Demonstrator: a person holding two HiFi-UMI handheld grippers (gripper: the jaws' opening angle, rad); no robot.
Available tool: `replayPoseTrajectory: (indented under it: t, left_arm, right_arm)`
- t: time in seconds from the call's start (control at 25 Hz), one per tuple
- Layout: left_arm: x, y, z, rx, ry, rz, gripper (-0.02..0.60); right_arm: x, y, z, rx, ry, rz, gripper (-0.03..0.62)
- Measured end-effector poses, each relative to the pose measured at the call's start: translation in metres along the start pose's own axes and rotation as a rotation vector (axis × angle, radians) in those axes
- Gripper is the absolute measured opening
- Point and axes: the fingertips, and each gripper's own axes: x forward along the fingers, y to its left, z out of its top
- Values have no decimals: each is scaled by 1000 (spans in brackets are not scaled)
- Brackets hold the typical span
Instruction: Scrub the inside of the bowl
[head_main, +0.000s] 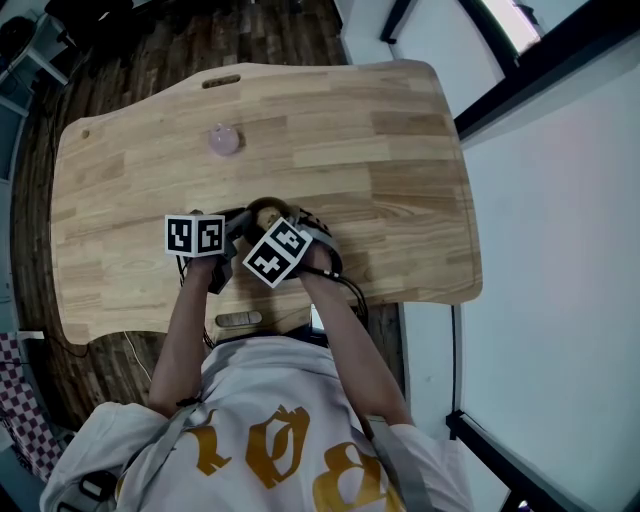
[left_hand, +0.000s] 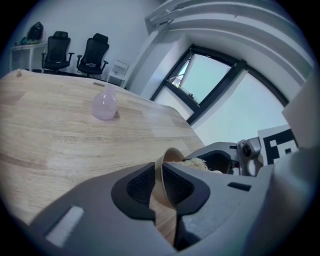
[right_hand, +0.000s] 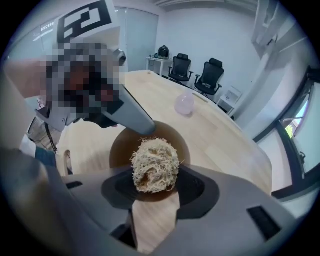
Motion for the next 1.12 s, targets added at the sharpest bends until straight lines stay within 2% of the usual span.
replayPoseTrajectory:
  t: [0.12,0.24,0.4,0.48,0.6,0.76,0.84,0.96,1.12]
  left_arm:
    - [0,-1,1,20,13,11,38]
    - [-1,0,1,4,8,5,38]
    - [0,-4,2,17,3,10,38]
    - [-2,-3,3,22,2,24,38]
    - [-4,1,3,-1,-2,26,38]
    - [-2,-6,6,14,1,18,38]
    - [-4,-4,8,20,-6,26,38]
    - [-8,4,10,-22,-35,26,38]
    - [-8,7,8,-56,-45,15,38]
  right_arm:
    - [-2,10,4,-40,-9,38,180]
    - [-2,11,-2,11,23,80,179]
    - [-3,5,3,-38,-14,26,181]
    - [-4,10,5,-68,-27,52,180]
    - [-5,11,-1,-26,-4,90,179]
    - [-6,-4,4,-15,-24,21,181]
    - [-7,1,10,-46,-46,36,181]
    - [-7,12,9,-68,-50,88,181]
    - [-8,2,5,-53,-39,58,181]
